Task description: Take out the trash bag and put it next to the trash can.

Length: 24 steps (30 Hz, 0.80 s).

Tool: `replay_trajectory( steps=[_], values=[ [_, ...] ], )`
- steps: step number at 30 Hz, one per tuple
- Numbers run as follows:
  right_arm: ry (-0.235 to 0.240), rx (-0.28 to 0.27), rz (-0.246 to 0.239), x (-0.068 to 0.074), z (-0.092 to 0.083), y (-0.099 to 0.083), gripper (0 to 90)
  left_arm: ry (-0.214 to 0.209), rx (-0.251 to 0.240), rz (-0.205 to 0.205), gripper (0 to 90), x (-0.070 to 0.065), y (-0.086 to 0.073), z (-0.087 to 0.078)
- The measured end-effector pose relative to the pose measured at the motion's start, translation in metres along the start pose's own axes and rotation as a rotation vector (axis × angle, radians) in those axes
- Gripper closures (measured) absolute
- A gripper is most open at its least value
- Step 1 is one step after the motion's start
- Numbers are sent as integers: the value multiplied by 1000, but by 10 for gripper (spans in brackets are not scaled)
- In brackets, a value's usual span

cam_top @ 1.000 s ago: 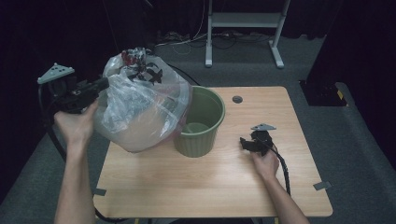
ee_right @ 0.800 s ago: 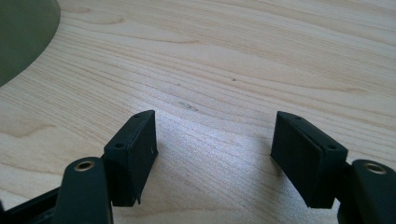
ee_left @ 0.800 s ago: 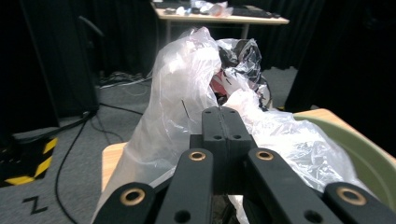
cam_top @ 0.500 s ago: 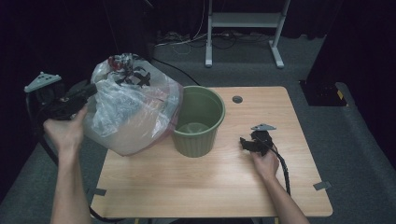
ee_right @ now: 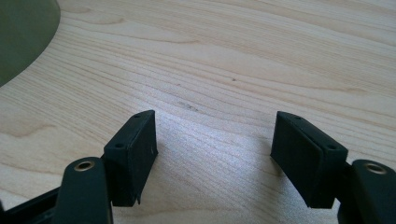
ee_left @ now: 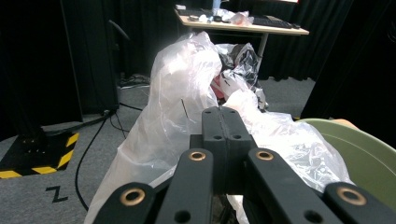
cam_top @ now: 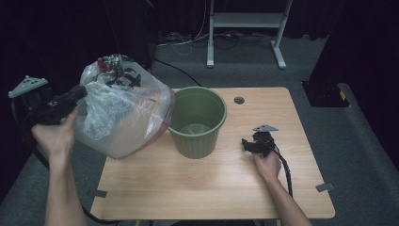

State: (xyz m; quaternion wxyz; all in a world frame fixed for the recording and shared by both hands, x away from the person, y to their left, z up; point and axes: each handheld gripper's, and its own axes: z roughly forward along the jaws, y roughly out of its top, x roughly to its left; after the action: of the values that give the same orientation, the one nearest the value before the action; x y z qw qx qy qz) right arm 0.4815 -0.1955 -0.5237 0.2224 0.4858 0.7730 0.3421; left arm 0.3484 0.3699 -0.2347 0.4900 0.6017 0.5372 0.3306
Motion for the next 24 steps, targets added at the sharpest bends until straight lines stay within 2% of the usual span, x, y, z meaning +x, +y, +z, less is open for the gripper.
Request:
replay_trajectory(
  steps=[11,14,19,24],
  values=[
    [0,0,-1,0,0,0,308,21,-12,-20,900,9,-2,-7],
    [0,0,-1,0,0,0,308,21,4,-9,900,8,-5,-4],
    [0,0,-1,0,0,0,308,3,46,13,900,1,-11,11],
    [-1,0,0,0,0,0,308,-23,116,46,900,-14,-26,39]
  ],
)
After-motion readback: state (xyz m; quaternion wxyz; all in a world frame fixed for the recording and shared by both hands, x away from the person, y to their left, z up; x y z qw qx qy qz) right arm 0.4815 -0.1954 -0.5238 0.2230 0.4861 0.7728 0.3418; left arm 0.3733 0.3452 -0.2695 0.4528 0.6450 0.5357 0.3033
